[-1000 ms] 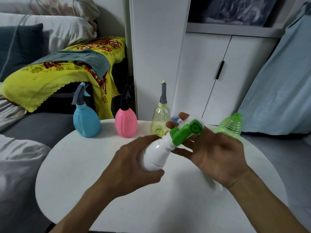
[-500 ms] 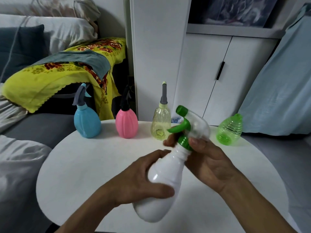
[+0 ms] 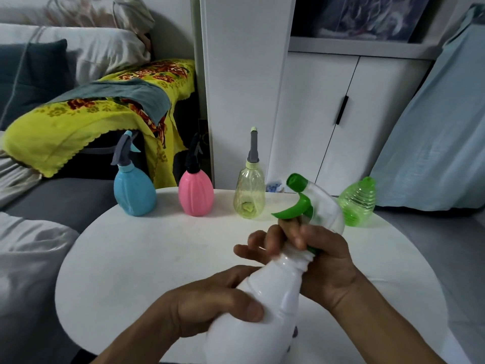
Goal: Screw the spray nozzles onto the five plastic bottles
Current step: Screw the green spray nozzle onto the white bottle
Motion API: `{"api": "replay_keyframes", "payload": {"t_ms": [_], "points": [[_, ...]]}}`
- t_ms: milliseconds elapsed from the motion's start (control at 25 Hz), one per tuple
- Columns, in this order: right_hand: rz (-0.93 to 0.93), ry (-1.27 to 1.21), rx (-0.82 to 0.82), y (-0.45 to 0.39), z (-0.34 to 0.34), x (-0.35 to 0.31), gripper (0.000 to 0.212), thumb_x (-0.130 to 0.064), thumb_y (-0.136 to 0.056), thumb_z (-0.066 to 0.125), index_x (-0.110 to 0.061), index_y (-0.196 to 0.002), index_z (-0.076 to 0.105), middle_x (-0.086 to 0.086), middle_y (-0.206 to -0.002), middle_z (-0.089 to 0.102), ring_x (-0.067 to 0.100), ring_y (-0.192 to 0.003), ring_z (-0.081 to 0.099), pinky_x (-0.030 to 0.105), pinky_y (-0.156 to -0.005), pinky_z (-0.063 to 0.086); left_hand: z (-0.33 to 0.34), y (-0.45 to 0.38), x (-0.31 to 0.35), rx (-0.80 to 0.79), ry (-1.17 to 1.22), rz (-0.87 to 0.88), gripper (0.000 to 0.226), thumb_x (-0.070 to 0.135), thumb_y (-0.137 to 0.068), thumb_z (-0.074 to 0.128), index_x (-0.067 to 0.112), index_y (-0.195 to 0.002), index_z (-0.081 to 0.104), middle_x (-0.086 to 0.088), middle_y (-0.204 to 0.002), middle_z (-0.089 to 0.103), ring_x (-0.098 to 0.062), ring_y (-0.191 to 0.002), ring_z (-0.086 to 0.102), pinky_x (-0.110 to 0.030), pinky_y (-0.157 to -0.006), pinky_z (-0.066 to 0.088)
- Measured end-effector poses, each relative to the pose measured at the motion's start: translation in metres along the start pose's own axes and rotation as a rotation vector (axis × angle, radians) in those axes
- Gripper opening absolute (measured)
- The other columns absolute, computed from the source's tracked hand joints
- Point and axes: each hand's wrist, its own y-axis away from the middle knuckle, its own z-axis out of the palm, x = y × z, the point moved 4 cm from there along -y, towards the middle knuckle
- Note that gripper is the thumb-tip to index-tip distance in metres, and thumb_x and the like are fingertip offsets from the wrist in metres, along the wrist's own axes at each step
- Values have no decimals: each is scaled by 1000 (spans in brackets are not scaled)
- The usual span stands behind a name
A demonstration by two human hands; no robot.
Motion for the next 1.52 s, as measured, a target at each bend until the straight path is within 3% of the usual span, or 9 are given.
{"api": "replay_keyframes", "payload": {"t_ms": [200,360,480,640,760,920,1200,1400,1520], "points": [[-45,126,532,-4,-17,-7,23,-7,-69,64,-15,-49,57,4,-47,52,18,-61,60,44,-92,41,-10,-9,9,503,-551,151,52,42,-58,79,29,-106,66,1,-98,72,-16,-88,69,-39,-77,59],[-158,205,715,-6,-26,-13,30,-5,-70,64,-16,-44,53,2,-44,46,19,-54,51,28,-65,53,-4,-13,7,679,-685,192,66,57,-51,84,47,-110,55,18,-99,68,-3,-85,66,-32,-72,59],[-161,175,631,-4,-27,-16,22,-8,-67,74,-13,-52,59,3,-48,51,21,-58,53,30,-65,55,-11,-14,5,676,-799,150,79,56,-46,87,52,-113,46,23,-102,64,0,-89,64,-29,-71,59],[-29,50,310,-2,-16,-16,31,-21,-59,91,-5,-70,66,7,-54,54,25,-63,61,45,-81,56,-14,-12,4,389,-592,126,70,35,-56,89,48,-116,56,16,-110,67,-6,-100,65,-28,-81,59],[-37,149,429,-5,-13,-11,22,-12,-59,84,-11,-60,62,8,-52,54,26,-62,59,43,-81,55,-17,-9,0,415,-567,59,65,36,-53,88,44,-111,60,11,-106,69,-8,-97,67,-36,-82,60],[-210,309,677,-5,-12,-11,22,-2,-62,62,-14,-45,54,3,-41,46,19,-49,52,28,-61,51,-13,-11,-2,574,-594,131,61,33,-51,90,34,-105,63,8,-97,71,-12,-87,69,-42,-76,60],[-187,309,720,-5,-16,-13,29,-2,-65,62,-17,-42,52,1,-42,47,15,-47,53,23,-56,49,-16,-21,-6,627,-624,156,60,38,-50,91,35,-103,62,10,-96,71,-10,-85,69,-38,-72,60],[-70,110,787,-4,-31,-7,13,-7,-68,75,-13,-70,64,6,-60,57,17,-51,58,32,-60,50,-21,-22,-9,705,-658,125,58,47,-45,88,37,-96,61,14,-91,70,-5,-80,66,-34,-68,59],[-139,75,796,-4,-35,-10,29,0,-68,75,-9,-96,69,7,-67,63,18,-54,61,36,-64,57,-22,-23,-7,713,-692,119,61,50,-44,87,38,-97,60,15,-92,69,-4,-81,66,-33,-68,59]]}}
